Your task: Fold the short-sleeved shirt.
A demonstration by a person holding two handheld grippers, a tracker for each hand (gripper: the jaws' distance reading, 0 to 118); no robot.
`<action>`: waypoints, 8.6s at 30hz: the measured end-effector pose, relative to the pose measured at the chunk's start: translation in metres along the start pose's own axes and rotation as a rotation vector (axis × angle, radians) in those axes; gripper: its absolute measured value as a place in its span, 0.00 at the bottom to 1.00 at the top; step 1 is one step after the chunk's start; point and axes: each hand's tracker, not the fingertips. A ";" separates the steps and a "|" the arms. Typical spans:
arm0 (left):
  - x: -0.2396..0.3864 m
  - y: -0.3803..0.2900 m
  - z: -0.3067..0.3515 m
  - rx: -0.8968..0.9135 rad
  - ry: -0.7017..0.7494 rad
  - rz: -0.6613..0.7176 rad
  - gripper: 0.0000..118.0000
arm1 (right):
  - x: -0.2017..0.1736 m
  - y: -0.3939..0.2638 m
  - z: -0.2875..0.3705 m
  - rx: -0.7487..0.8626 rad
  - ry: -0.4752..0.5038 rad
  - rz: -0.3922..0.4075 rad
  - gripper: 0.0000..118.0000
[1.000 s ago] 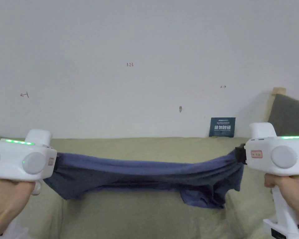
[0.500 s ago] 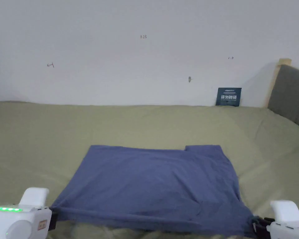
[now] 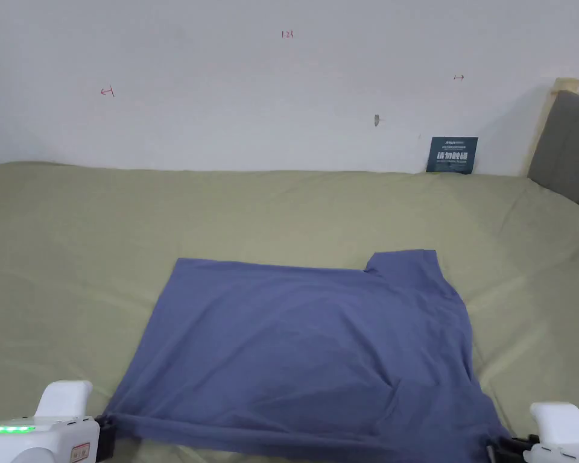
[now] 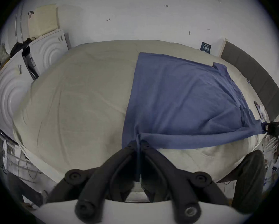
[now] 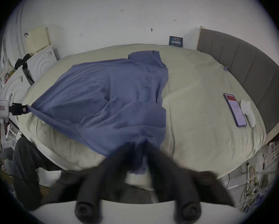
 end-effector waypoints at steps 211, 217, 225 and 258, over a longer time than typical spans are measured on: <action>0.000 0.190 -0.183 -0.125 0.055 0.057 1.00 | 0.035 0.129 -0.092 0.043 -0.048 -0.042 0.01; 0.017 0.188 -0.201 -0.170 0.070 0.001 0.69 | 0.048 0.139 -0.116 0.001 -0.066 -0.036 0.01; 0.022 0.187 -0.188 -0.142 0.010 -0.015 0.02 | 0.059 0.165 -0.142 -0.051 -0.059 -0.020 0.03; 0.003 0.162 -0.043 -0.019 -0.039 -0.035 0.02 | 0.034 0.157 -0.041 0.017 0.039 0.015 0.01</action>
